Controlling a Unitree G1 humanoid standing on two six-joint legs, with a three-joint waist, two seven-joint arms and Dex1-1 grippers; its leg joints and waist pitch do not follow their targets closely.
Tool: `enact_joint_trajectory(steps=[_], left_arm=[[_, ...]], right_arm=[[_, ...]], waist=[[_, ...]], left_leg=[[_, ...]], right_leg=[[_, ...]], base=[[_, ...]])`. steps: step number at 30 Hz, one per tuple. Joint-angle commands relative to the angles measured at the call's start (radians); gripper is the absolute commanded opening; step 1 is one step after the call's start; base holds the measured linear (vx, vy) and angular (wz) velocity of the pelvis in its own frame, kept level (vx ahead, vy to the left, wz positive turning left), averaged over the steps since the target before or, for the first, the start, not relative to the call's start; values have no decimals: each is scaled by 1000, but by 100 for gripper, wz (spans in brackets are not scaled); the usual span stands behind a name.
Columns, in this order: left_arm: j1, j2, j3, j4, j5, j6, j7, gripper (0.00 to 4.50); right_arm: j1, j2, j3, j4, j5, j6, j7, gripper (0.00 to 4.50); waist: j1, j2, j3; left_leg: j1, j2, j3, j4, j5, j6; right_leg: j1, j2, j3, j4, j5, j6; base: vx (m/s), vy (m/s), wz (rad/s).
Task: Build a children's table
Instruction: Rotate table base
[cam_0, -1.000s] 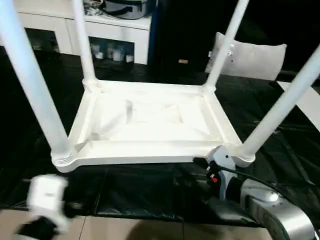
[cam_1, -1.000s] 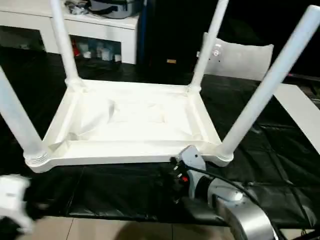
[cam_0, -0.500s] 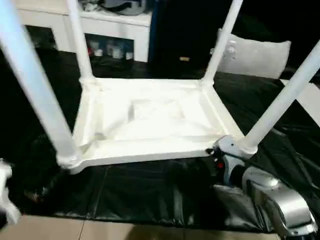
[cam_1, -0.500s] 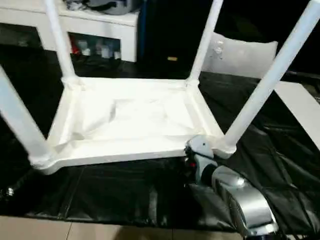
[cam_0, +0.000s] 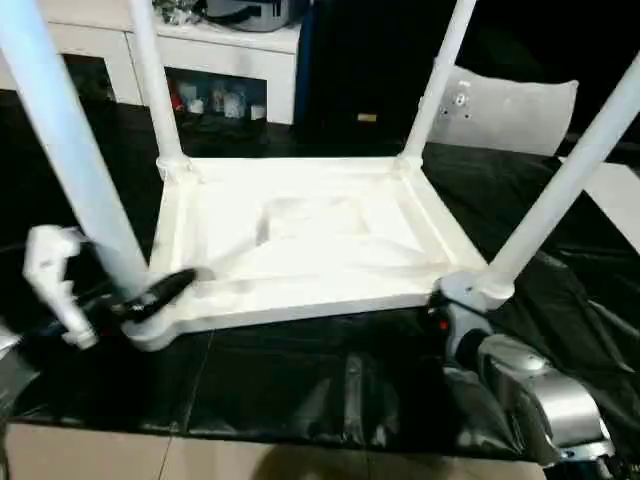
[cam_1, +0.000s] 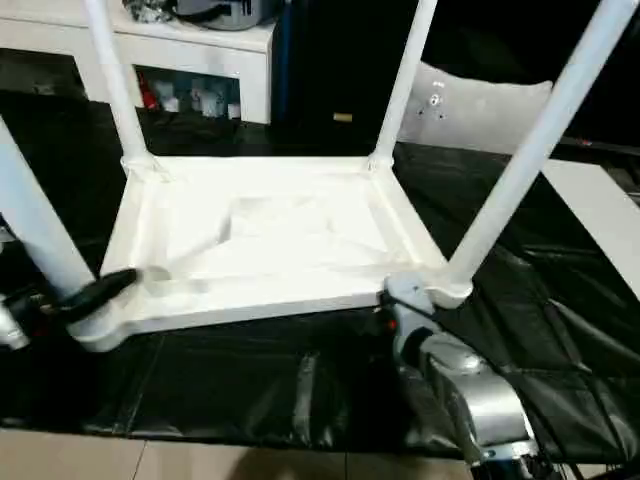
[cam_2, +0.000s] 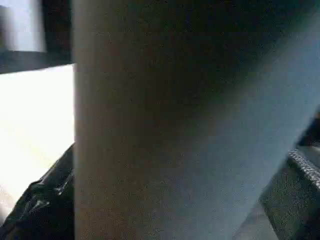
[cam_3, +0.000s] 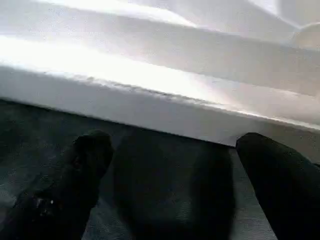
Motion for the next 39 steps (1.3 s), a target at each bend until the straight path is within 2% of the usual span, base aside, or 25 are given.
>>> enact_joint_trajectory(steps=[1,3,5,9,11,12,13,14,16,17,18,20,22,24,25,26,29,31,39], left_arm=[[-33,9,-76,-18,-31,38,-60,445],[-54,12,-110,-32,-57,71,-96,445],[-62,17,-151,-68,-85,113,-126,445],[-72,12,-227,-137,-104,156,-152,445],[-70,3,-263,-168,-102,163,-160,445],[-71,-4,-277,-179,-98,163,-158,445],[-72,-8,-286,-185,-96,163,-156,445],[-76,-25,-307,-199,-103,173,-149,445],[-81,-41,-331,-212,-105,179,-143,445],[-92,-88,-389,-238,-109,190,-129,445],[-95,-96,-402,-243,-110,192,-125,445],[-114,-137,-429,-231,-92,176,-100,445],[-136,-178,-453,-218,-81,167,-80,445],[-155,-214,-469,-207,-75,161,-63,445],[-166,-233,-479,-201,-73,159,-57,445],[-176,-251,-491,-194,-67,154,-52,445],[-198,-295,-527,-182,-48,144,-41,445],[-208,-328,-558,-181,-44,143,-29,445],[-242,-403,-595,-143,-12,109,4,445]], right_arm=[[-15,0,-20,28,-23,-19,-24,450],[-37,13,-19,67,-26,-47,-33,450],[-73,43,-31,128,-19,-84,-48,450],[-143,81,-29,219,-20,-144,-56,450],[-171,97,-19,235,-24,-159,-51,450],[-181,102,-14,239,-26,-162,-46,450],[-187,104,-11,242,-27,-164,-43,450],[-201,111,0,256,-32,-175,-36,450],[-214,117,11,276,-39,-189,-28,450],[-239,129,37,303,-53,-212,-13,450],[-245,132,41,311,-57,-219,-10,450],[-253,140,44,322,-64,-230,-8,450],[-258,145,49,330,-70,-236,-3,450],[-260,145,55,332,-75,-240,-2,450],[-260,144,58,334,-77,-242,0,450],[-261,145,59,337,-78,-244,1,450],[-262,153,63,345,-85,-253,4,450],[-258,161,66,346,-91,-259,10,450],[-250,180,85,343,-96,-268,24,450]], waist=[[0,30,-38],[1,31,-35],[-3,33,-38],[-10,30,-37],[-14,29,-41],[-16,25,-42],[-19,26,-44],[-23,18,-45],[-26,22,-46],[-27,17,-47],[-26,19,-46],[-28,15,-46],[-28,14,-45],[-26,13,-45],[-26,15,-46],[-26,12,-45],[-27,14,-44],[-26,13,-46],[-27,11,-47]], left_leg=[[-3,51,2,-96,-82,-21],[-6,52,3,-98,-113,-26],[-5,55,4,-98,-145,-37],[-9,55,5,-98,-139,-34],[-15,55,7,-95,-98,-28],[-16,55,9,-93,-85,-26],[-18,54,9,-91,-56,-23],[-20,54,13,-88,-37,-18],[-21,55,15,-87,-21,-14],[-21,56,18,-85,-19,-11],[-18,59,19,-85,-24,-12],[-22,59,23,-84,-30,-14],[-19,60,26,-83,-36,-15],[-24,60,26,-83,-33,-20],[-19,60,28,-81,-40,-23],[-19,60,29,-82,-54,-21],[-21,60,28,-83,-71,-24],[-21,62,27,-82,-65,-27],[-21,61,28,-80,-49,-13]], right_leg=[[33,-61,37,-51,-91,-215],[36,-62,37,-53,-123,-222],[35,-65,37,-54,-158,-228],[38,-64,38,-53,-164,-233],[46,-64,40,-51,-129,-234],[46,-64,40,-50,-117,-235],[51,-63,40,-48,-93,-237],[50,-62,41,-47,-71,-240],[49,-61,41,-44,-57,-246],[49,-61,41,-44,-64,-245],[46,-63,42,-46,-72,-248],[49,-60,44,-48,-90,-239],[45,-58,45,-51,-98,-233],[49,-58,45,-51,-105,-225],[45,-55,45,-53,-112,-219],[44,-54,46,-56,-129,-214],[43,-53,45,-59,-161,-203],[43,-53,44,-57,-153,-200],[45,-51,43,-57,-118,-209]], base=[[0,0,0],[0,0,0],[0,0,0],[0,0,0],[0,0,0],[0,0,0],[0,0,0],[0,0,0],[0,0,0],[0,0,0],[0,0,0],[0,0,0],[0,0,0],[0,0,0],[0,0,0],[0,0,0],[0,0,0],[0,0,0],[0,0,0]])
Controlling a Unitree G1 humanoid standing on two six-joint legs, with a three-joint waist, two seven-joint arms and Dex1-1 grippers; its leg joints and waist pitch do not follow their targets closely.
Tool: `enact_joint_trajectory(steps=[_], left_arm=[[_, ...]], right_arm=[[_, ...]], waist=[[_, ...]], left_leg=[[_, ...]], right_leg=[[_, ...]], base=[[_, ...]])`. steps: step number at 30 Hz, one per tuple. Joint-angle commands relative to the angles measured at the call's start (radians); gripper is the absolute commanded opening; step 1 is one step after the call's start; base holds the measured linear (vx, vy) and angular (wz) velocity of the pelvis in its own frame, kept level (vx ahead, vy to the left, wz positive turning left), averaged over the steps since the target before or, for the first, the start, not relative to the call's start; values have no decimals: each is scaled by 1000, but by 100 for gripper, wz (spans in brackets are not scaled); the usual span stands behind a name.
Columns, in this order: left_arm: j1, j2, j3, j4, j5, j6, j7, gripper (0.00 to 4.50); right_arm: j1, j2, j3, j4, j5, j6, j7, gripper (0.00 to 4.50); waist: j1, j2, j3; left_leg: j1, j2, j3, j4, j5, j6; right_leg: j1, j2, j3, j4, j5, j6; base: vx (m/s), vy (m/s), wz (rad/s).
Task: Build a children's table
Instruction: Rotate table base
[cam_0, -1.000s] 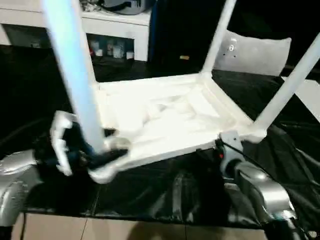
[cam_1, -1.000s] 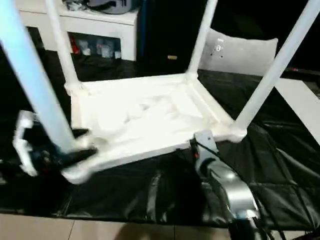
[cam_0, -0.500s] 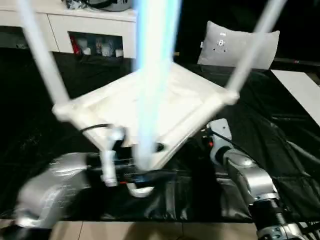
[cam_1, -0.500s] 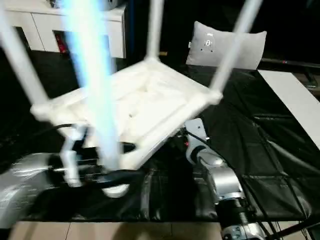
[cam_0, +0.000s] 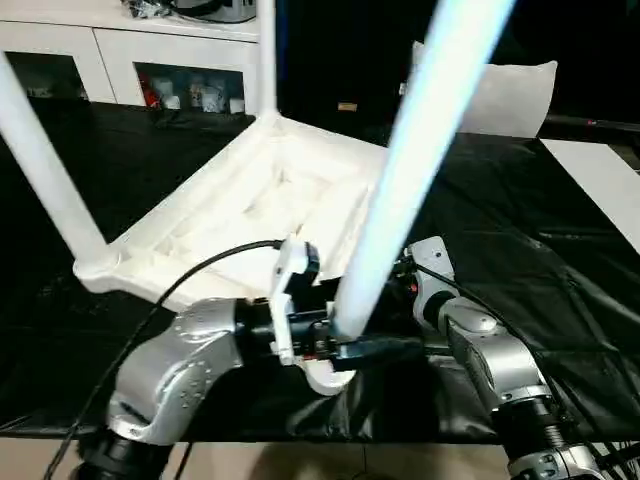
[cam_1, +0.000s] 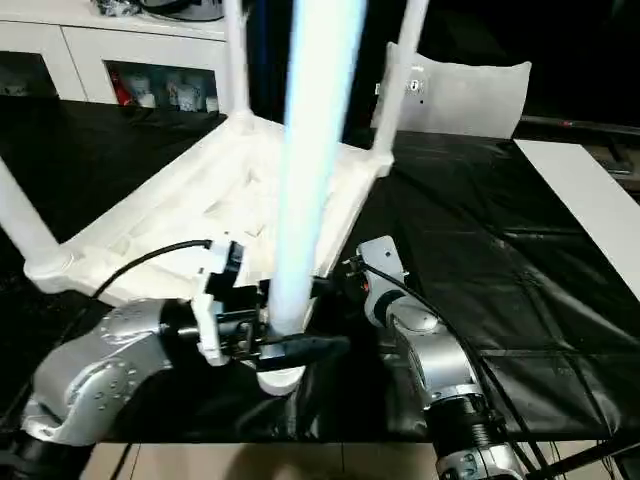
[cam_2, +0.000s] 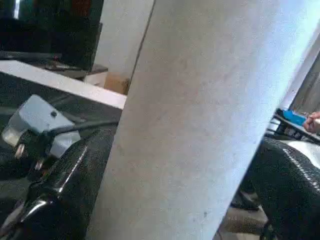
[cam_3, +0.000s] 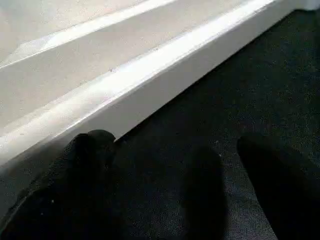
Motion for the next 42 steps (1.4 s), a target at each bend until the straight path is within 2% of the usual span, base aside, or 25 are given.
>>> enact_joint_trajectory(steps=[1,3,9,13,17,19,22,26,27,29,31,33,35,37,39,41,42], left_arm=[[-28,-32,-47,-2,12,-17,10,445],[-47,-72,-55,14,21,-30,29,445],[-61,-101,-61,27,24,-35,43,445],[-70,-114,-64,45,48,-63,53,445],[-93,-124,-39,105,114,-144,92,445],[-128,-134,1,171,162,-210,140,445],[-171,-132,22,240,218,-253,200,445],[-180,-129,23,262,223,-258,199,445],[-177,-126,30,261,212,-241,195,445],[-166,-107,36,248,191,-214,167,445],[-153,-87,30,234,179,-203,134,445],[-129,-46,13,212,171,-193,81,445],[-88,32,-17,194,172,-186,-3,445],[-68,119,-47,221,212,-214,-82,445],[-69,148,-53,247,236,-236,-105,428],[-81,199,-66,305,287,-292,-147,417],[-81,199,-66,305,287,-292,-147,409]], right_arm=[[-18,41,48,-4,12,-22,41,450],[-22,56,55,3,7,-25,52,450],[-43,77,57,32,5,-39,49,450],[-60,88,50,60,-7,-54,32,450],[-76,82,13,91,-22,-64,-18,450],[-81,64,-39,112,-16,-73,-51,450],[-68,29,-86,98,7,-80,-43,450],[-50,2,-110,78,19,-86,-20,450],[-37,-12,-116,59,24,-89,-2,450],[-9,-39,-132,17,39,-90,20,450],[8,-54,-139,-10,53,-98,48,450],[31,-75,-140,-49,65,-103,84,450],[72,-113,-129,-120,88,-109,162,450],[113,-161,-108,-191,102,-127,240,450],[128,-183,-98,-214,103,-136,270,450],[155,-220,-88,-252,110,-154,325,450],[155,-220,-88,-252,110,-154,325,450]], waist=[[8,7,-52],[6,8,-51],[4,9,-51],[5,9,-53],[8,9,-53],[9,8,-55],[14,7,-56],[22,5,-55],[24,10,-55],[26,7,-56],[27,9,-55],[26,10,-53],[25,12,-53],[33,13,-50],[29,16,-49],[33,16,-46],[33,17,-47]], left_leg=[[-15,36,4,-79,-63,3],[-15,36,5,-78,-69,3],[-16,38,3,-79,-79,4],[-14,38,3,-78,-66,8],[-15,37,3,-78,-53,15],[-13,38,3,-77,-46,13],[-10,38,4,-76,-40,19],[-12,37,6,-75,-46,23],[-13,36,6,-75,-40,21],[-13,37,6,-75,-36,27],[-12,39,6,-76,-50,33],[-11,40,5,-78,-68,36],[-11,42,4,-79,-75,38],[-9,43,3,-81,-83,51],[-10,43,4,-82,-79,51],[-6,42,4,-83,-108,51],[-6,43,3,-84,-109,48]], right_leg=[[60,-70,41,-62,-132,-195],[59,-70,41,-64,-139,-197],[58,-71,40,-63,-149,-202],[58,-70,39,-61,-119,-208],[62,-72,40,-62,-105,-209],[62,-72,39,-60,-98,-210],[63,-71,39,-59,-75,-209],[65,-74,39,-61,-89,-206],[65,-74,40,-59,-86,-206],[65,-73,39,-58,-74,-211],[63,-74,39,-62,-91,-211],[61,-74,38,-64,-121,-208],[58,-73,38,-62,-136,-211],[59,-72,38,-67,-154,-199],[54,-73,38,-65,-155,-201],[52,-72,38,-76,-207,-193],[54,-74,39,-72,-208,-190]], base=[[0,0,0],[0,0,0],[0,0,0],[0,0,0],[0,0,0],[0,0,0],[0,0,0],[0,0,0],[0,0,0],[0,0,0],[0,0,0],[0,0,0],[0,0,0],[0,0,0],[0,0,0],[0,0,0],[0,0,0]])
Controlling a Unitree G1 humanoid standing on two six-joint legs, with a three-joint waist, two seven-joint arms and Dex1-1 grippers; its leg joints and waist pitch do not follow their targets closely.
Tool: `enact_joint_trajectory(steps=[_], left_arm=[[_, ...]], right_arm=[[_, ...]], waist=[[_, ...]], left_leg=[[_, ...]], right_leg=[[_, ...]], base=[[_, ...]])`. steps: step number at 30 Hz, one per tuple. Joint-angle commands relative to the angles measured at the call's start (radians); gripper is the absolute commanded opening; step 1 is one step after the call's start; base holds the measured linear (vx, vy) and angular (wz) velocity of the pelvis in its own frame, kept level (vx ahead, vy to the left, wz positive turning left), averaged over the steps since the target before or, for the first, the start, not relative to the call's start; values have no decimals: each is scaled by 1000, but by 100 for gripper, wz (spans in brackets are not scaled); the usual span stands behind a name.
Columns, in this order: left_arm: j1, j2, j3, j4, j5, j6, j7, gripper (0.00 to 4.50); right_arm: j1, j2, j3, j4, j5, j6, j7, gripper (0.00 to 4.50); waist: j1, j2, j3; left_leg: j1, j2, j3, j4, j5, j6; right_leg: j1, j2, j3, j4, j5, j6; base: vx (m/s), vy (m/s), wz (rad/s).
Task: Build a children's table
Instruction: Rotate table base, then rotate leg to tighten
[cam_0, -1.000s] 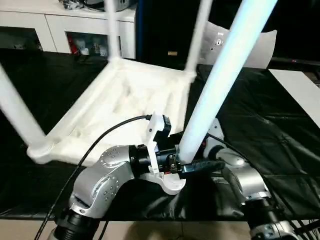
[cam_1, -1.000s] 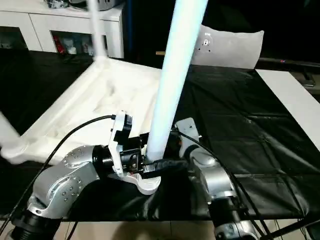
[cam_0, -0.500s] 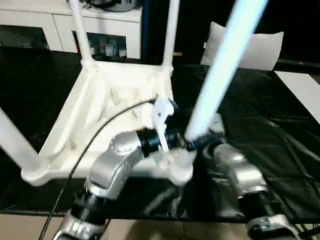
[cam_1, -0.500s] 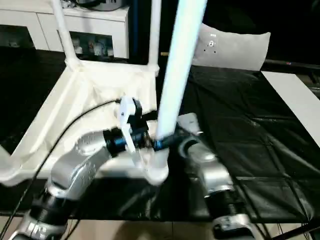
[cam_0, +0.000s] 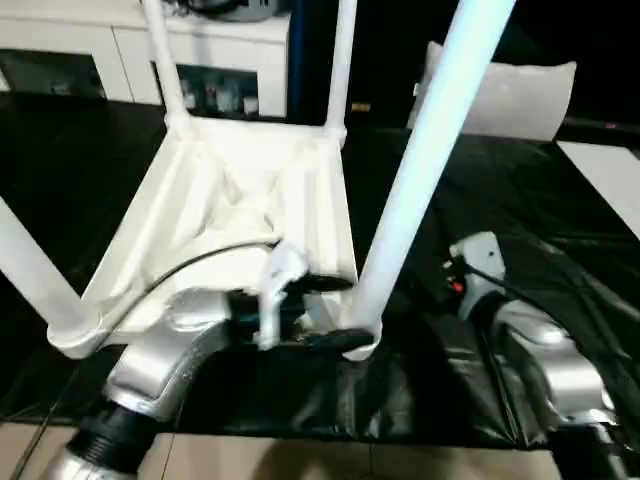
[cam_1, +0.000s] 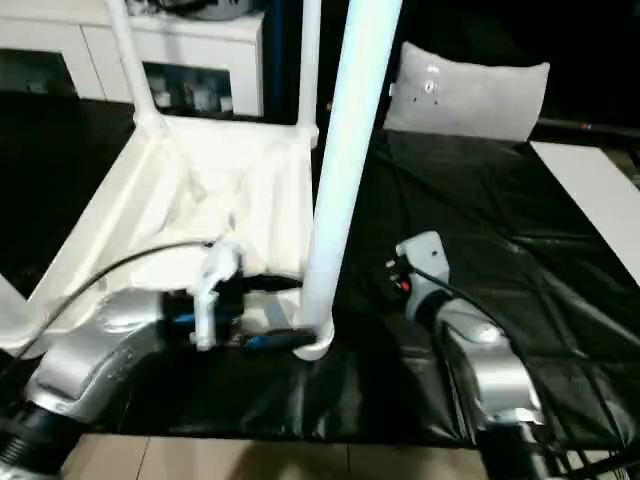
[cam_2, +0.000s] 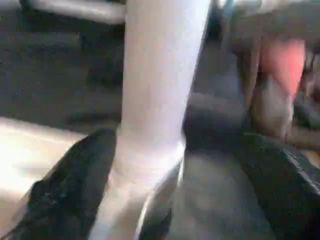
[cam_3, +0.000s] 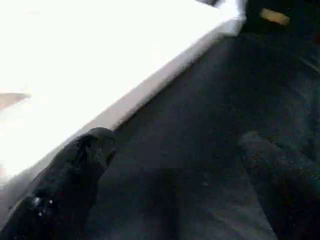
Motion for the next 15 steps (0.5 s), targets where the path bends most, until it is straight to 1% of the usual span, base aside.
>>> enact_joint_trajectory(steps=[1,2,3,4,5,6,7,9,10,12,13,14,15], left_arm=[[-25,15,-11,29,37,-36,-34,404],[-47,49,-22,75,64,-61,-75,404],[-58,65,-30,94,77,-69,-93,376],[-70,81,-38,110,87,-74,-112,368],[-86,95,-55,133,118,-85,-107,366],[-89,98,-61,139,125,-84,-107,366],[-97,105,-74,150,140,-82,-108,362],[-109,114,-100,171,169,-89,-100,333],[-112,107,-102,185,179,-93,-92,323],[-113,94,-99,201,190,-97,-69,318],[-114,85,-95,213,198,-103,-60,308],[-111,77,-93,223,200,-105,-66,293],[-107,73,-91,224,198,-100,-66,284]], right_arm=[[9,-22,-1,-29,16,-9,38,450],[27,-50,0,-62,44,7,93,450],[35,-65,1,-81,61,21,123,450],[44,-79,1,-100,80,39,153,450],[61,-109,13,-136,108,74,207,450],[67,-117,17,-147,116,86,221,450],[79,-135,25,-170,133,109,250,450],[107,-171,36,-224,171,156,302,450],[118,-182,36,-244,185,170,316,450],[127,-190,35,-258,197,182,325,450],[131,-193,34,-266,202,188,331,450],[138,-201,34,-275,208,195,335,450],[142,-205,33,-279,211,199,335,450]], waist=[[1,10,-51],[1,17,-53],[1,14,-51],[3,15,-54],[4,21,-54],[3,18,-54],[2,18,-53],[6,18,-55],[6,20,-54],[6,18,-53],[5,17,-52],[5,21,-52],[4,19,-51]], left_leg=[[-8,42,1,-84,-110,39],[-5,42,-1,-84,-109,32],[-4,40,0,-85,-115,40],[-5,43,-2,-84,-102,43],[-7,42,-3,-84,-94,46],[-5,42,-2,-83,-94,50],[-9,42,-2,-83,-89,54],[-8,45,-3,-80,-80,60],[-8,46,-3,-81,-81,59],[-11,46,-3,-81,-92,53],[-10,45,-3,-81,-104,48],[-10,45,-4,-81,-116,42],[-10,44,-3,-81,-122,40]], right_leg=[[53,-72,41,-70,-207,-190],[52,-72,40,-70,-199,-195],[52,-69,41,-75,-201,-190],[55,-72,41,-66,-164,-198],[57,-73,40,-64,-144,-206],[57,-71,39,-66,-139,-208],[61,-72,39,-65,-127,-215],[61,-78,41,-62,-119,-226],[60,-79,40,-64,-133,-230],[61,-80,40,-67,-159,-232],[59,-79,40,-70,-186,-230],[58,-80,40,-72,-215,-224],[58,-80,40,-75,-229,-220]], base=[[0,0,0],[0,0,0],[0,0,0],[0,0,0],[0,0,0],[0,0,0],[0,0,0],[0,0,0],[0,0,0],[0,0,0],[0,0,0],[0,0,0],[0,0,0]])
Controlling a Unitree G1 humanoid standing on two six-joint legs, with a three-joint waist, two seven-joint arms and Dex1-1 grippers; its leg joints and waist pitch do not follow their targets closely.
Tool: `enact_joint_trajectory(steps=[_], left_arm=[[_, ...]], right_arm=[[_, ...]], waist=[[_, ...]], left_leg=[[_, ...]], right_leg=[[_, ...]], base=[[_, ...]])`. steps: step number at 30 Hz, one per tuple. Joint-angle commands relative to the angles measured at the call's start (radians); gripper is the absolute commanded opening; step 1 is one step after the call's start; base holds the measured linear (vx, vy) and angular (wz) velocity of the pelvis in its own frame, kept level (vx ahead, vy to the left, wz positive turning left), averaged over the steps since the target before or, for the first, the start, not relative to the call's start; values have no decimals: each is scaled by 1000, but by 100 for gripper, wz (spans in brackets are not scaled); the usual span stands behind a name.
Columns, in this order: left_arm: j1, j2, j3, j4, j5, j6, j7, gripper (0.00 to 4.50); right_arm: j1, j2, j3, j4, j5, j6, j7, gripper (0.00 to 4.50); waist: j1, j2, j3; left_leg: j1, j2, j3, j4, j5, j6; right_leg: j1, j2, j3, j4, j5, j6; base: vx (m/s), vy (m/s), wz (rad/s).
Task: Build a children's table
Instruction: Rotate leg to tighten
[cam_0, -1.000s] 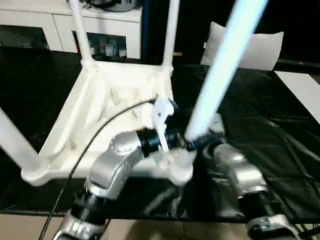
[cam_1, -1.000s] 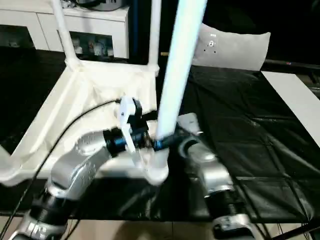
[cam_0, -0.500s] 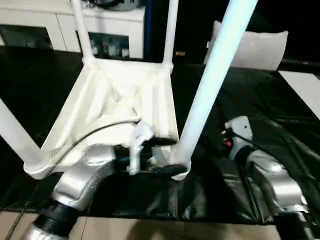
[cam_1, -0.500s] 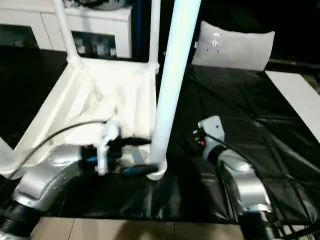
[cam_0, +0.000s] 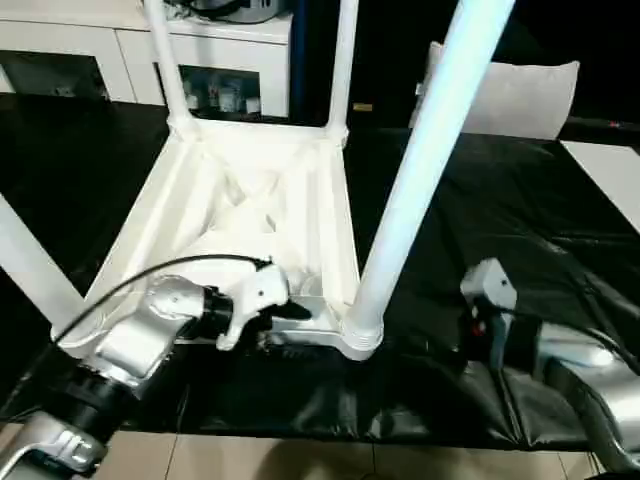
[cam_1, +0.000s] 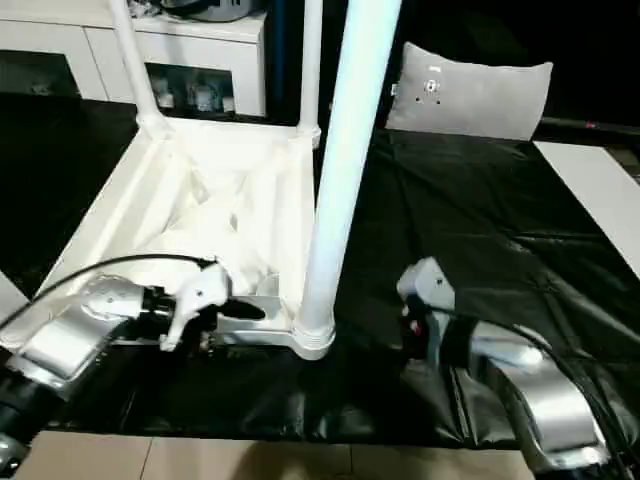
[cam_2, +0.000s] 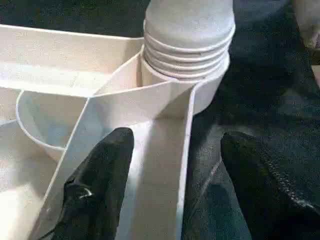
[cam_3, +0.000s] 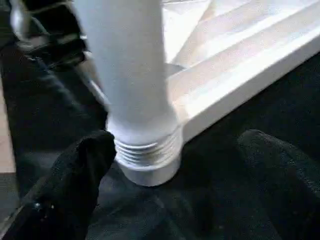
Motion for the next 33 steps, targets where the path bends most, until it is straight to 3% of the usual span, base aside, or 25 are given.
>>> enact_joint_trajectory(steps=[1,9,10,13,18,19,25,29,31,33], left_arm=[[3,-9,-4,13,13,4,1,279],[-23,-19,-9,70,44,-45,15,220],[-25,-17,-10,71,46,-45,14,197],[-37,-10,-16,68,62,-39,-9,196],[-41,-6,-32,79,80,-43,-33,154],[-43,-7,-34,84,84,-47,-34,124],[-49,-19,-33,97,87,-64,-50,85],[-54,-23,-36,101,91,-77,-70,57],[-61,-20,-45,114,101,-91,-86,26],[-66,-13,-56,122,113,-113,-102,20]], right_arm=[[10,-20,-7,-28,15,17,5,450],[5,-23,9,-36,-6,24,-3,450],[5,-23,9,-36,-6,24,-4,450],[-1,-23,10,-36,-3,27,-10,450],[-7,-22,19,-35,-9,34,-20,450],[-16,-19,24,-33,-10,38,-23,450],[-82,0,53,13,-15,23,-5,450],[-123,11,73,74,-3,-23,62,450],[-159,22,83,125,13,-40,120,415],[-179,29,89,155,17,-47,144,412]], waist=[[5,7,-50],[11,3,-52],[12,4,-51],[14,6,-51],[15,8,-52],[15,11,-52],[14,11,-52],[15,11,-56],[15,9,-56],[16,11,-56]], left_leg=[[-10,44,-2,-82,-130,35],[-11,44,-3,-82,-118,40],[-10,44,-3,-82,-122,39],[-9,44,-3,-83,-122,34],[-10,44,-3,-83,-115,31],[-10,44,-3,-83,-117,29],[-8,44,-3,-82,-133,23],[-8,45,-1,-81,-113,32],[-11,45,-1,-81,-104,38],[-9,45,-1,-80,-106,41]], right_leg=[[55,-78,40,-76,-251,-212],[53,-78,39,-77,-252,-201],[52,-79,39,-77,-262,-196],[51,-79,41,-78,-271,-190],[52,-79,40,-76,-248,-194],[52,-78,40,-76,-247,-196],[51,-80,40,-76,-268,-200],[52,-81,39,-70,-207,-222],[55,-82,39,-69,-194,-230],[54,-81,38,-69,-198,-235]], base=[[0,0,0],[0,0,0],[0,0,0],[0,0,0],[0,0,0],[0,0,0],[0,0,0],[0,0,0],[0,0,0],[0,0,0]])
